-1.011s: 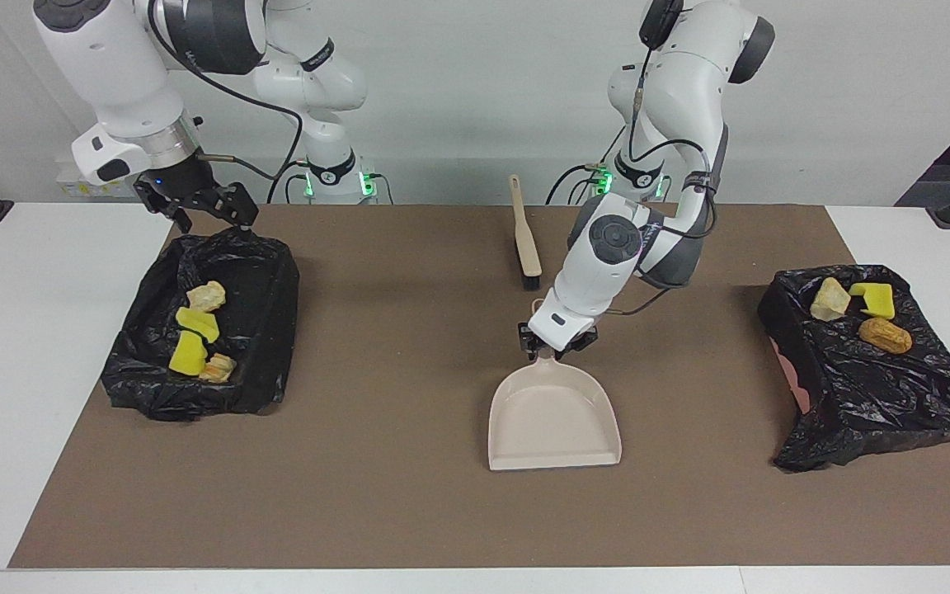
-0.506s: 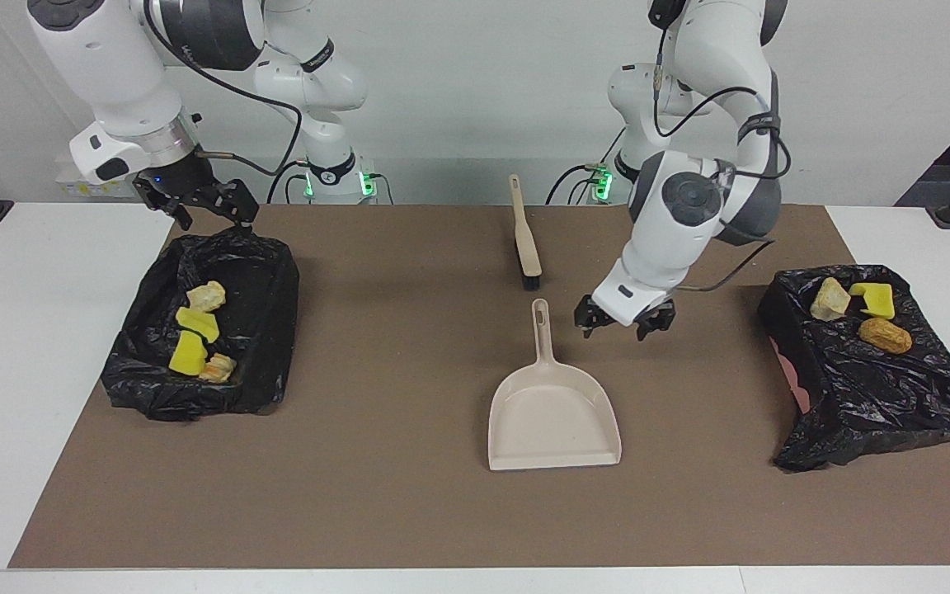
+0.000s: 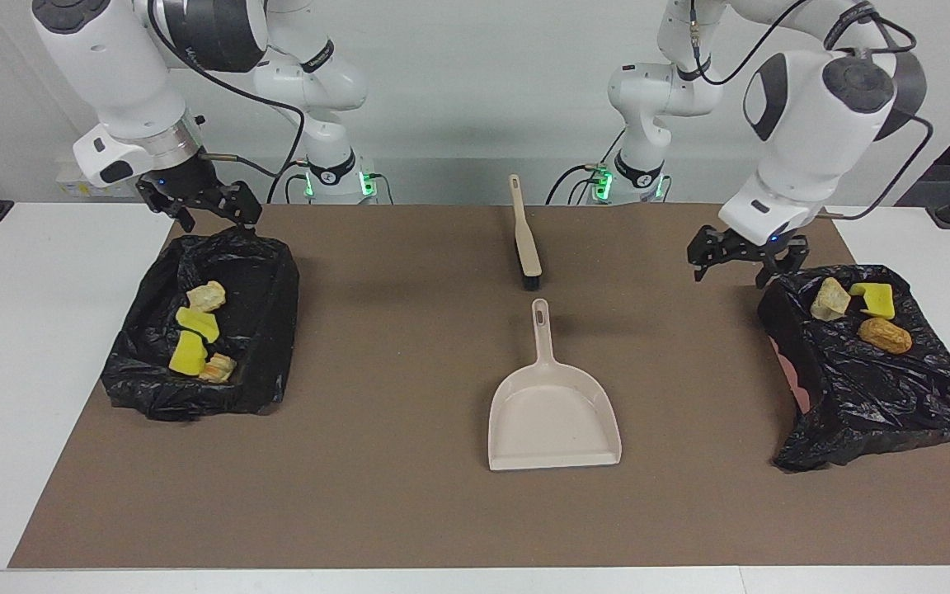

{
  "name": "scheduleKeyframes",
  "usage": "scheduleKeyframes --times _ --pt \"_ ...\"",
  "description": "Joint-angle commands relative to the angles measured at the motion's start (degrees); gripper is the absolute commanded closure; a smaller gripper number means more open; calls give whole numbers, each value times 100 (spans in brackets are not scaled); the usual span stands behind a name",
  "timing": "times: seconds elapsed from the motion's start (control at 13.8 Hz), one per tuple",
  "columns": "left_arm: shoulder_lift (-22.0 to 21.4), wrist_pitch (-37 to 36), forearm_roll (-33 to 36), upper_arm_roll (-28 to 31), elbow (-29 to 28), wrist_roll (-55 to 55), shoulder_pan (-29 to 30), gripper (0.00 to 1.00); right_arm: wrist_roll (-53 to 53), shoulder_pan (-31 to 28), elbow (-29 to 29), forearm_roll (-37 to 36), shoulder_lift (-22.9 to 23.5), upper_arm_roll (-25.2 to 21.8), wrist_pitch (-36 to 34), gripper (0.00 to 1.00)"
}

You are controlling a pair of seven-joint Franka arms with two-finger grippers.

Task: Sweep and dump trash in bin

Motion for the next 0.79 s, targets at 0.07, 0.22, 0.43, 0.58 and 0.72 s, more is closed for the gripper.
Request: scheduleKeyframes --times 0.07,0.22,0.43,0.58,0.72 --pt "-258 -648 -89 359 310 579 61 0 -172 -24 111 90 75 -2 6 0" --pt "-451 -931 -194 456 407 703 166 0 -172 -24 111 90 75 -3 6 0" --pt "-611 -1055 -300 597 416 694 193 0 -172 -24 111 90 75 -3 6 0" --pt "-602 -1037 -238 588 416 694 184 0 -172 -24 111 90 75 -3 6 0" --pt "-628 -1037 -238 562 416 694 184 0 -172 -24 111 90 75 -3 6 0"
